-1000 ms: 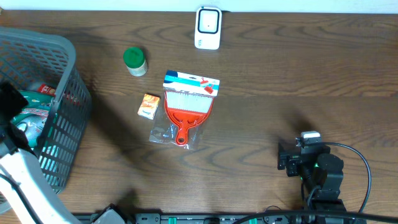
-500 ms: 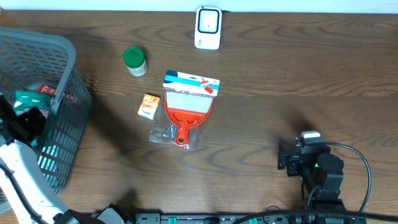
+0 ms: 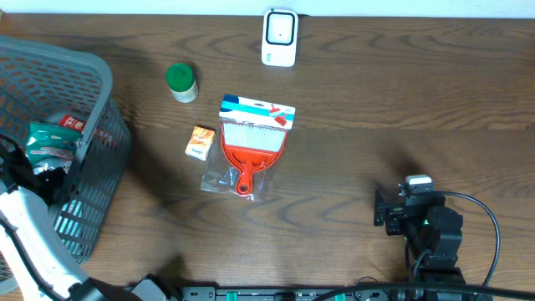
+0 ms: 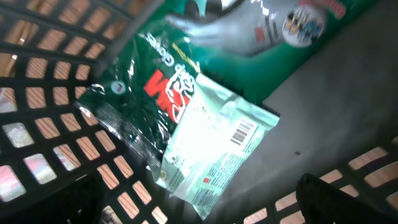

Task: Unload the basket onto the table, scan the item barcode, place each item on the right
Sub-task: 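Reach for the green 3M grip gloves package with the left gripper, then grasp the green glove package corner with the left gripper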

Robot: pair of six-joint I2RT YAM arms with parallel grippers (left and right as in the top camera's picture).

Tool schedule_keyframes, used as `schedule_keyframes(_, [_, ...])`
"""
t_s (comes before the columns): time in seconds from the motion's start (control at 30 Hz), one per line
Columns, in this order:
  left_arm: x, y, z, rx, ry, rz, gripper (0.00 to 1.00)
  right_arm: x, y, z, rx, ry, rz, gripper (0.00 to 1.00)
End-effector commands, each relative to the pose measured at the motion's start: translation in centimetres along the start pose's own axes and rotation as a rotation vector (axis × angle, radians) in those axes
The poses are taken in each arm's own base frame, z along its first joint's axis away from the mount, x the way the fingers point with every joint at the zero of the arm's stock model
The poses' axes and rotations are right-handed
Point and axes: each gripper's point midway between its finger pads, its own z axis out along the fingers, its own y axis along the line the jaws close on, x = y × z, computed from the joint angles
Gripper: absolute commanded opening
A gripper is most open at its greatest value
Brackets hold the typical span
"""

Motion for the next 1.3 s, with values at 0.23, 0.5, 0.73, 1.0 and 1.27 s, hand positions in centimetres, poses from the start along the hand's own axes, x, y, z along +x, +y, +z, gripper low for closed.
schedule_keyframes(0.23, [1.8, -0.4, 4.0, 0.011, 0.151, 0.054, 0.98, 0.0, -0.1, 0.0, 0.004, -0.002, 0.016, 0.99])
schedule_keyframes(0.5, [2.8, -0.7, 6.0, 0.016, 0.225, 0.067, 0.98, 0.1, -0.1, 0.0, 0.003, 0.002, 0.016, 0.99])
schedule_keyframes(0.73, [3.4, 0.9, 6.3, -0.078, 0.266, 0.082, 0.98, 0.1, -0.1, 0.0, 0.003, 0.004, 0.016, 0.99])
schedule_keyframes(1.0, [3.5, 0.9, 6.4, -0.079, 0.275, 0.09, 0.98, 0.1, -0.1, 0.0, 0.003, 0.004, 0.016, 0.99])
schedule_keyframes(1.27, [3.8, 0.4, 7.5, -0.049, 0.297, 0.129, 0.98, 0.2, -0.1, 0.0, 0.003, 0.005, 0.016, 0.99])
